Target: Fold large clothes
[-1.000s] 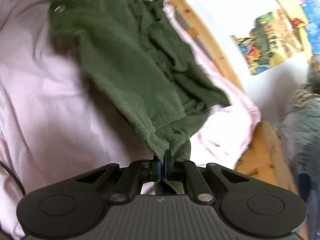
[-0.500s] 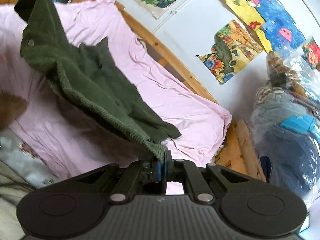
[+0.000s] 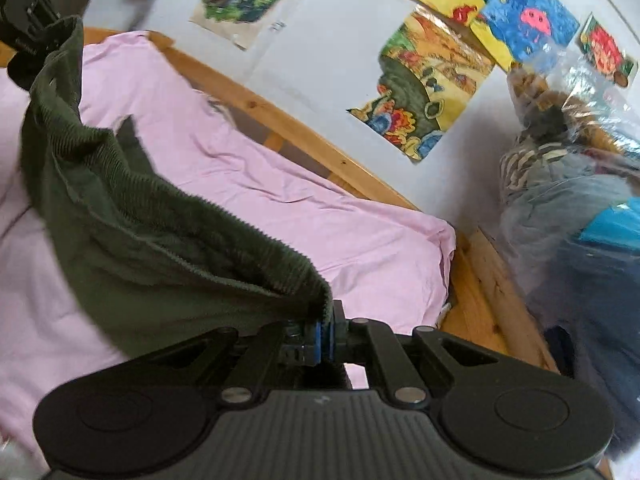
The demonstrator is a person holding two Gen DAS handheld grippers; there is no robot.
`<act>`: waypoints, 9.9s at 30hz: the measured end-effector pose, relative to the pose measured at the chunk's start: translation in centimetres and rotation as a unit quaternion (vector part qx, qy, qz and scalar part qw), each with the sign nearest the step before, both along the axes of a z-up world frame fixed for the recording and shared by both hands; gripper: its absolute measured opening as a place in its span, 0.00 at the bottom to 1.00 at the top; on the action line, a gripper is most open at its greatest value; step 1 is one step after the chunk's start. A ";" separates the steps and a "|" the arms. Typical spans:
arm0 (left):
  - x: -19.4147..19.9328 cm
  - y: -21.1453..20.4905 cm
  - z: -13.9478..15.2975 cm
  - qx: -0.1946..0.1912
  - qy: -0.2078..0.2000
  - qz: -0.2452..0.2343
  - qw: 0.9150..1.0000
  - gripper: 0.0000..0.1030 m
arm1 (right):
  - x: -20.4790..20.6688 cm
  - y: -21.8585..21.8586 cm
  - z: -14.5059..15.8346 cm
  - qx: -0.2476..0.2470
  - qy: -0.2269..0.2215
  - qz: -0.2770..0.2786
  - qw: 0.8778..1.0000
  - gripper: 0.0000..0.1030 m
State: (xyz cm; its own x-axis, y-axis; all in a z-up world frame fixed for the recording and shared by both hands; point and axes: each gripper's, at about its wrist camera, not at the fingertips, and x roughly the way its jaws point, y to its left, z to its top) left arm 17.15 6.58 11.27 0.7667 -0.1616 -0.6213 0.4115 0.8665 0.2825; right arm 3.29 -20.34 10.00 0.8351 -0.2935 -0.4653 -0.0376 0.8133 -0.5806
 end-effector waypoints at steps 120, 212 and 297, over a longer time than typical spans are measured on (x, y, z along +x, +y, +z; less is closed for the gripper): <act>-0.1 6.3 -16.4 -0.259 0.130 0.203 0.935 0.81 | 7.9 -18.7 -13.3 0.437 -0.174 -0.197 0.860 0.80; -2.1 -0.2 -21.0 -0.357 0.060 0.265 0.894 0.83 | 12.2 5.1 -20.8 0.116 -0.078 0.044 0.989 1.00; -6.9 -24.6 -13.1 -0.157 -0.015 -0.215 0.964 0.18 | 8.6 -17.3 -9.7 0.599 -0.022 0.061 0.798 0.32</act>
